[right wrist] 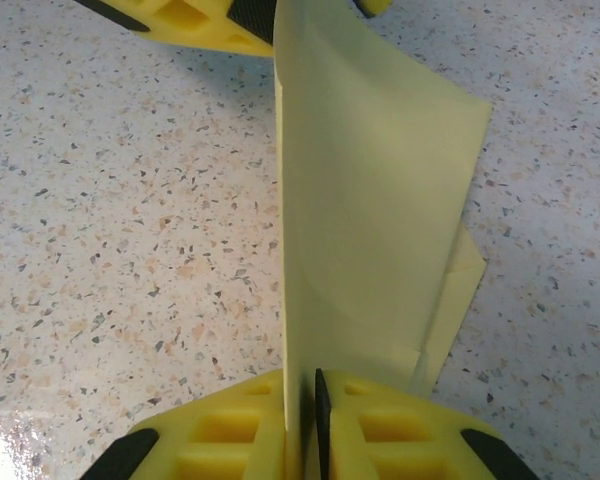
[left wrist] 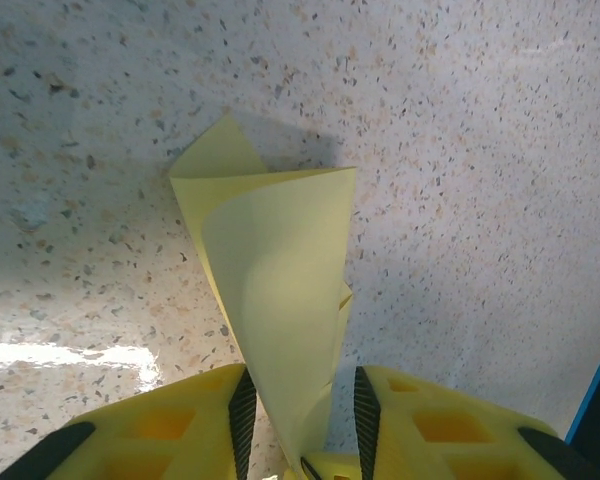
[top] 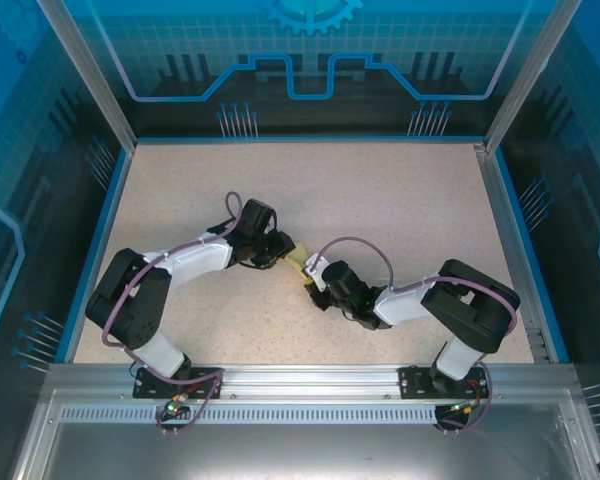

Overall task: Fold a paper plane with a square sheet of paper (pick it up from the middle)
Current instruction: Fold the wing for the fifth time at the center of the table.

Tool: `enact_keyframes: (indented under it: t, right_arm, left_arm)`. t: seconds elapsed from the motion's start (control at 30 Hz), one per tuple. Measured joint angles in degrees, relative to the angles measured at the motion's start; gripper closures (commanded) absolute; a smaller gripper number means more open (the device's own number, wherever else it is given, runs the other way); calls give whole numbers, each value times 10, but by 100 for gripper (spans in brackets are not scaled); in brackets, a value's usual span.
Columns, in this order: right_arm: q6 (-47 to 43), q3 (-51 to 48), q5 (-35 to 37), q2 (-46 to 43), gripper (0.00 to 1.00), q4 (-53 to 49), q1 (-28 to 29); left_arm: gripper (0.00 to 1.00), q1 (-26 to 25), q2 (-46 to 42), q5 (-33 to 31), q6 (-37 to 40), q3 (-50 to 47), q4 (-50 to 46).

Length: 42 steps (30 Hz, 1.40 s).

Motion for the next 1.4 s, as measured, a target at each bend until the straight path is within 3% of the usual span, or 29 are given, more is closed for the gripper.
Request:
enact_keyframes:
  t: [0.07, 0.33, 0.67, 0.83, 0.97, 1.2, 1.4]
  right_arm:
    - [0, 0, -2, 0, 84, 0, 0]
    - [1, 0, -15, 0, 77, 0, 0]
    - [-13, 20, -10, 16, 75, 14, 0]
    - [-19, 32, -10, 25, 79, 20, 0]
    - [-17, 33, -17, 26, 87, 21, -2]
    - [36, 33, -106, 32, 96, 32, -49]
    - [111, 33, -206, 54, 98, 49, -91]
  left_arm:
    - [64, 0, 6, 7, 2, 0, 3]
    - [85, 0, 29, 21, 14, 0, 7]
    - [88, 0, 29, 22, 14, 0, 10]
    - [88, 0, 29, 22, 14, 2, 6]
    - [82, 0, 29, 22, 15, 2, 5]
    - [52, 13, -5, 12, 30, 1, -13]
    - [47, 52, -94, -12, 40, -24, -8]
